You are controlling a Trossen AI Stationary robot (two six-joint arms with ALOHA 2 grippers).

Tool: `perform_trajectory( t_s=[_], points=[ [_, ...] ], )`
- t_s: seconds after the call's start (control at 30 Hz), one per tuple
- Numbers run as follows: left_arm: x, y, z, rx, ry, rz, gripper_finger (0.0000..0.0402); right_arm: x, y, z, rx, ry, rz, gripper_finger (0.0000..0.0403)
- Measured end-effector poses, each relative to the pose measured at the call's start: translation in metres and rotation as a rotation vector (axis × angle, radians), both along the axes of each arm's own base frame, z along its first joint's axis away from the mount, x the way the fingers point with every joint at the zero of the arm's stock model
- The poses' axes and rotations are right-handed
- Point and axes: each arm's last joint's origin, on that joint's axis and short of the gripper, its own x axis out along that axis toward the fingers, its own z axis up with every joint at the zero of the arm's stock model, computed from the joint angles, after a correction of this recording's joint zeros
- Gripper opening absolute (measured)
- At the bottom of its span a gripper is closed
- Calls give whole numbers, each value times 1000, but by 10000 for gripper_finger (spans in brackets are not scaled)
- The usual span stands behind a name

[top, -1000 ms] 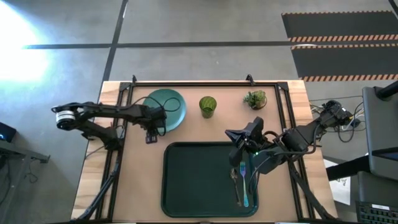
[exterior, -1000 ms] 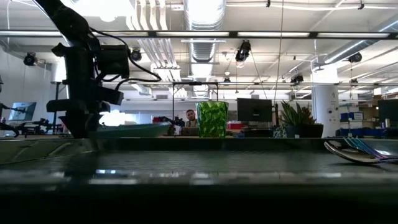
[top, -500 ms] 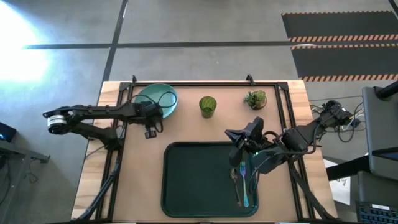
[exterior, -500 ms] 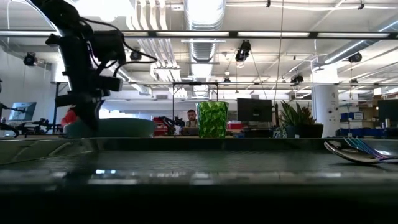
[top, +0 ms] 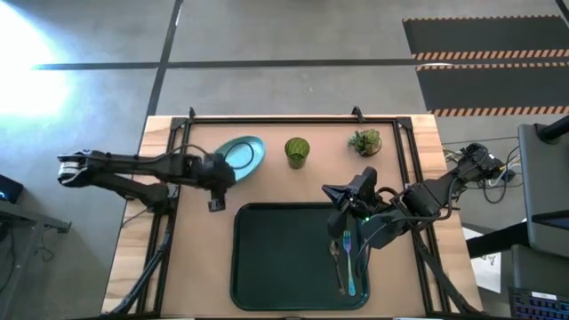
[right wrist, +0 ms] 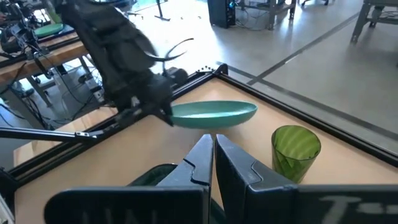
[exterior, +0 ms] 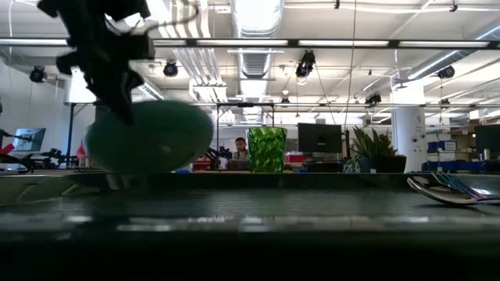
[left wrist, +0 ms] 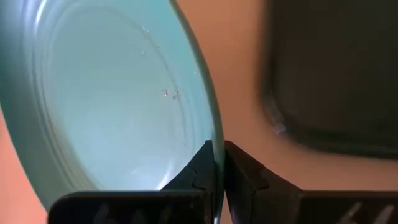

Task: Pick and place plate/cup/fork/spoon on tray
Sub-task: Put the light green plate on the serving tray beside the spoon

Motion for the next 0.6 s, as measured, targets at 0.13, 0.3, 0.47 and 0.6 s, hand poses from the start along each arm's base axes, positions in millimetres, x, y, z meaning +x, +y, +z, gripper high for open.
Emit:
perform_trajectory(
  t_s=[0.13, 0.3, 0.47, 0.6],
  points=[
    [8, -25, 13, -24, -51, -56, 0, 0, 0, 0, -10, 6, 4, 9],
    [21, -54, 12, -63, -40, -102, 0, 0, 0, 0, -12, 9, 5, 9],
    [42, -87, 2, -90, -49, -189, 0, 0, 0, -1, -17, 17, 5, 9],
    [60, -105, 2, -107, -66, -214, 0, -2, -1, -2, -28, 38, 6, 9]
  ],
)
